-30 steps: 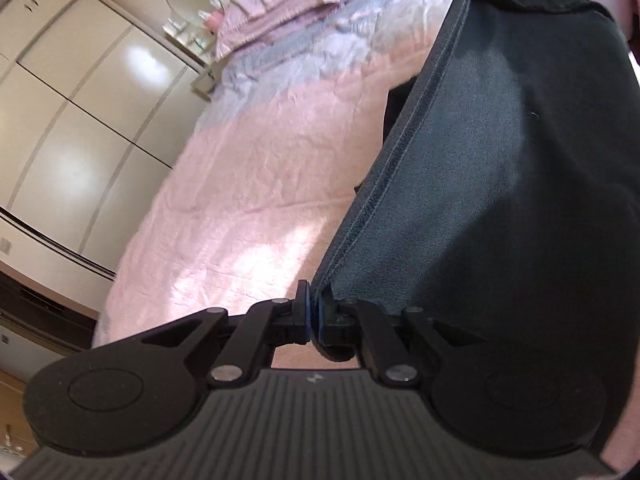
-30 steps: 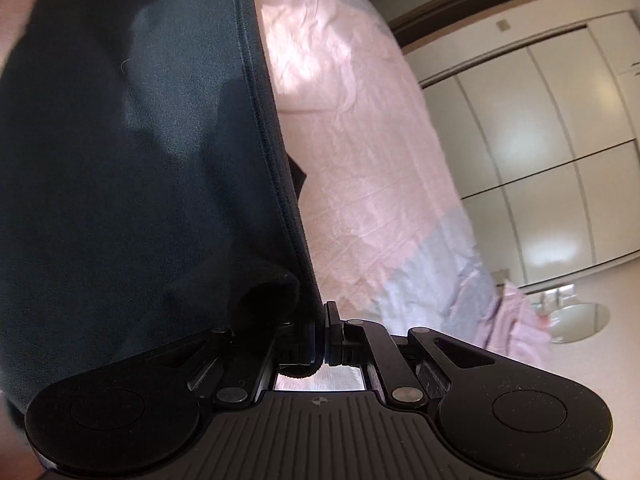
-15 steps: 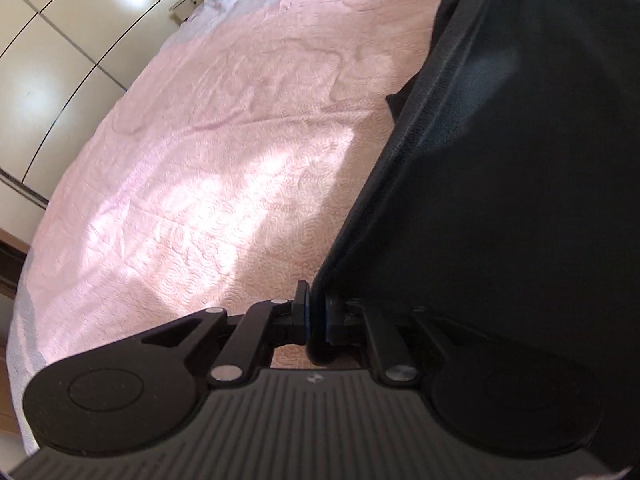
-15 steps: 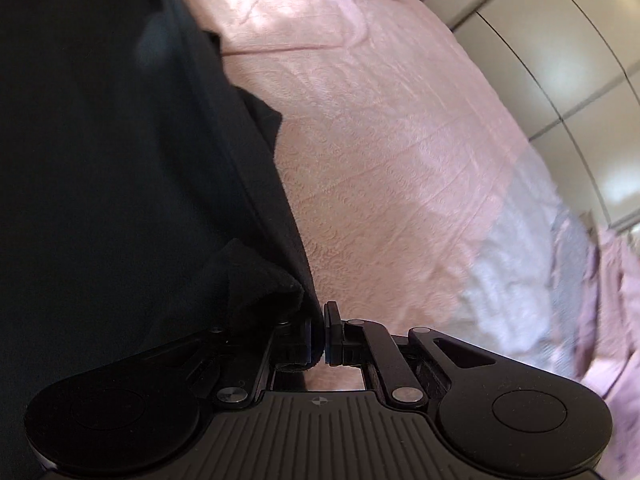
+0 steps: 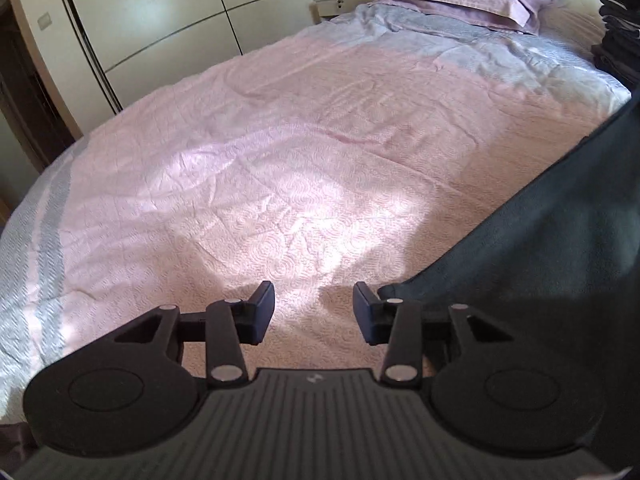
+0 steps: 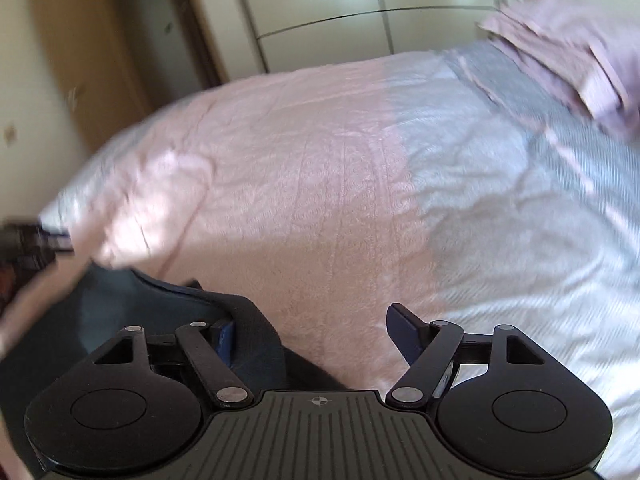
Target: Fold clothes
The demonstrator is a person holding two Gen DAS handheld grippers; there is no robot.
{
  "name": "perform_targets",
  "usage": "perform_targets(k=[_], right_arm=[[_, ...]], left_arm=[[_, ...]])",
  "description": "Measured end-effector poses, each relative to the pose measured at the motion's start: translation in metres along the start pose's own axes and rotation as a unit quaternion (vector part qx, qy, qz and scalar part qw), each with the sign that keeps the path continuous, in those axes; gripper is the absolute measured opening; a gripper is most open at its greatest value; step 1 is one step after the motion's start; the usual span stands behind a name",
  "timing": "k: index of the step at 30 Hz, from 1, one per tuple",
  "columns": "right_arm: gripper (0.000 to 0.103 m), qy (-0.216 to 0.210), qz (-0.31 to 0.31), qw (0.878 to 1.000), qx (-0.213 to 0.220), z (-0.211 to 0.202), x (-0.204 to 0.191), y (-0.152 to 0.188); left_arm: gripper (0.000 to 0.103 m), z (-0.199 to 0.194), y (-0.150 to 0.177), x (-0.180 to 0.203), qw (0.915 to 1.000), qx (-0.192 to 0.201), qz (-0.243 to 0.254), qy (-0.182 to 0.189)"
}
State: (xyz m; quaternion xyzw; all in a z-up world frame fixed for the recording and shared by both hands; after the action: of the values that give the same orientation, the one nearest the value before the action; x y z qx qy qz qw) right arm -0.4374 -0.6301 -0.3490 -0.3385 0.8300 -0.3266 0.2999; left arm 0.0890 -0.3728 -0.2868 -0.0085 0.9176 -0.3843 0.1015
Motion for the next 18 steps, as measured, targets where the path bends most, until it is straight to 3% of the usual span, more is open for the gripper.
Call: perform_targets(k=[2, 5, 8, 10, 12, 15, 18], right_arm=[[0.077, -0.031, 0.054, 0.998, 0.018, -0.013, 0.004, 0.002], [0.077, -0.001, 0.096, 0.995, 0.039, -0.023, 0.02, -0.009], [0.077, -0.038, 0.201, 0.973, 0.108, -0.036, 0.046, -0.015], [0.077, -0.016, 0.222, 0.967, 0.128, -0.047, 0.056, -0.018], [0.077, -0.005, 0.171, 0.978, 0.12, -0.055, 0.045, -0.021], [0.077, -0.042, 0.001, 0.995, 0.091, -0.066, -0.02, -0.007], [0.077, -0.134, -0.113, 0.984, 0.029, -0.063, -0.086, 0.039]], left_arm=[[0.038, -0.008, 0.004, 0.013, 0.9998, 0.001, 0.011, 0.018], [0.038, -0.009, 0.018, 0.038, 0.9983, -0.012, 0.036, 0.043], [0.037, -0.001, 0.032, 0.055, 0.9966, -0.031, 0.054, 0.053], [0.037, 0.004, 0.039, 0.061, 0.9961, -0.038, 0.057, 0.055], [0.037, 0.002, 0.039, 0.06, 0.9969, -0.033, 0.046, 0.055], [0.037, -0.006, 0.038, 0.062, 0.9969, -0.02, 0.047, 0.06], [0.037, -0.009, 0.038, 0.068, 0.996, -0.019, 0.057, 0.066]])
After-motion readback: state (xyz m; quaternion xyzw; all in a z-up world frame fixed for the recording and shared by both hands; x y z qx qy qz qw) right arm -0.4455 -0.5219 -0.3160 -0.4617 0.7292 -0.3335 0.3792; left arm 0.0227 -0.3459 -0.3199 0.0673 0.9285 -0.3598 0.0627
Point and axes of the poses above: each gripper's, at about its wrist camera, not at the fingertips, and z roughly the way its jaws point, x to its right, y to its underside, the point moved 6 cm from there along z, roughly the way its jaws point, and after that the axes turned 7 degrees about -z, right-handed, at the moved point
